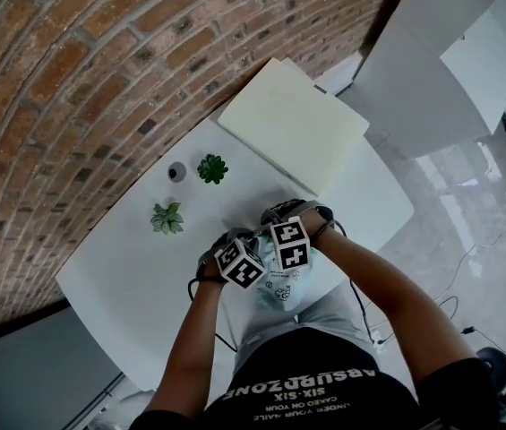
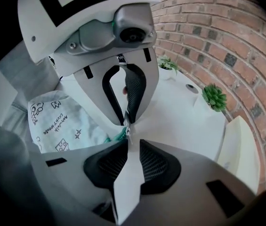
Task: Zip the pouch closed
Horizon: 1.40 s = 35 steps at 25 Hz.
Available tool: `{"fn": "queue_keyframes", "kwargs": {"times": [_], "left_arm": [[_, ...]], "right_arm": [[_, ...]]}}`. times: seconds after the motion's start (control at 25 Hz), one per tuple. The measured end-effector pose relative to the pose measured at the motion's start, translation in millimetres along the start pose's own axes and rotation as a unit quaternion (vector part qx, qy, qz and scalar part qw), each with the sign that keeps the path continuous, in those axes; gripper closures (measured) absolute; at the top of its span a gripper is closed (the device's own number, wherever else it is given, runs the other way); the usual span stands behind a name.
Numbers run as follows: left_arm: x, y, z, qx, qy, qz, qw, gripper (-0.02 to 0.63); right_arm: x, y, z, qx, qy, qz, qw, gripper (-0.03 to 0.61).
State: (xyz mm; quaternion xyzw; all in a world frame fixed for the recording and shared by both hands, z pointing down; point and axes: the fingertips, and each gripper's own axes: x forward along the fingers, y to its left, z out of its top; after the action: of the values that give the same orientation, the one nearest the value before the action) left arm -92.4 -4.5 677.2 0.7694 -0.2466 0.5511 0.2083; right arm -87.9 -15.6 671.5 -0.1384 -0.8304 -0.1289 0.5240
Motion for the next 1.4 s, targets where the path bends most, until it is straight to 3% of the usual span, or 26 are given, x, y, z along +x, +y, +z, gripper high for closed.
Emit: {"fn": "queue_keyframes", "kwargs": {"times": [0.36,0.64,0.88,1.4], "left_arm": [[2.4,3.1,-1.5,0.004,-0.001,-0.003,1.0,0.577],[3.2,4.9,2.1,-0.021,-0.001,-0.01,0.9997,0.591],[3.9,4.7,1.2,-0.052,-0.002,-0.048,0.9975,0.594],[6.6,7.7,-1.7,-0.057,-0.001,-0.026,0.9981,0.592]], "right_arm": [[3.6,9.4,0.0,-0.034,0.01,0.013,0.999,0.572],[2.6,7.8,-1.1,0.004,-0.001,0.012,1.0,0.575],[-3.0,7.1,-0.4,0.03,-0.013,0.02,0.999,0.577],[-9.2,10.8,-8.2,0.039,-0.007,0.02,0.999,0.577]]}}
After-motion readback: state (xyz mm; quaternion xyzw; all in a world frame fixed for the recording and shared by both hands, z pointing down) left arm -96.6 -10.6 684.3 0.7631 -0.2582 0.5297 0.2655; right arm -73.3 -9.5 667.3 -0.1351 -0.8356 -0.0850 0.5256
